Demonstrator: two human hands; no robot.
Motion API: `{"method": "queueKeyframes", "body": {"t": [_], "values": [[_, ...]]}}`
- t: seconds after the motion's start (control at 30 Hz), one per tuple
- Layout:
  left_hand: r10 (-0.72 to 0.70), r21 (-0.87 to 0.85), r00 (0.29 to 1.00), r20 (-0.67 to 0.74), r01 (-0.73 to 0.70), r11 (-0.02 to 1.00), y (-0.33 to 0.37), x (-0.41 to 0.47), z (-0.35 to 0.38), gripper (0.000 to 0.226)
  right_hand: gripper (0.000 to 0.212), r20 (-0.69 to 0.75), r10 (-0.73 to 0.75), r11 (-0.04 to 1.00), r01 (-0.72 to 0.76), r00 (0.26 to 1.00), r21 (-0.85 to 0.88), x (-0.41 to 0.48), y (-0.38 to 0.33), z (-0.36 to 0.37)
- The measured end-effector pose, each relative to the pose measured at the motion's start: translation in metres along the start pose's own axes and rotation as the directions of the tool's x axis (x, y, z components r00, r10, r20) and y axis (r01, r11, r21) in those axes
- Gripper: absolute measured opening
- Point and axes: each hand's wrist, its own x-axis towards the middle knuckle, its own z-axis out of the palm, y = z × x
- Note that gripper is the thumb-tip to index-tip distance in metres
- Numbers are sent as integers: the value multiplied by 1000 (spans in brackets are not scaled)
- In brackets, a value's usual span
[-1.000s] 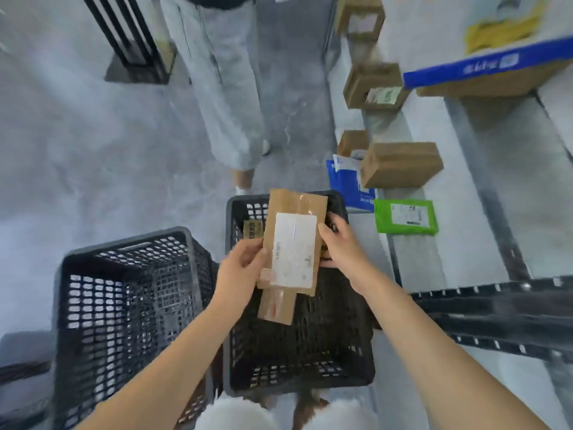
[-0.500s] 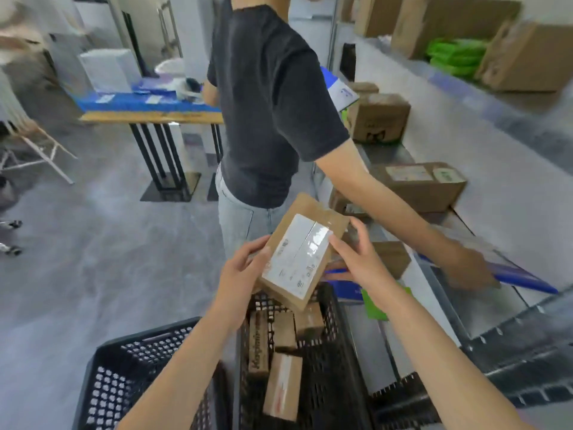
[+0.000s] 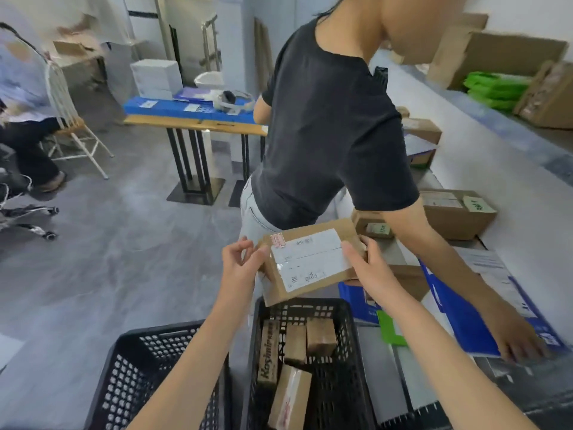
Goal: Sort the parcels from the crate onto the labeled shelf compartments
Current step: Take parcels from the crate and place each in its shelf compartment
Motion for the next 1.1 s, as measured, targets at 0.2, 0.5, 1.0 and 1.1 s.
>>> {"method": "queueKeyframes", "body": {"t": [0.2,0.5,1.0,1.1], "values": [[73,-32,997,32,-71,997,3,2,-10,54,64,-20,-63,998,62,998,-31,3,-2,12],[194,35,980,46,-196,980,5,-2,-23,37,32,16,-110,992,111,994,-56,-2,-11,19],[216,-17,968,130,-215,976,22,-18,-1,51,75,-2,-147,986,147,989,81,-15,-29,10],[210,-4,962,177,-213,977,22,-19,3,58,76,-2,-161,985,161,987,56,-15,-28,5]]}}
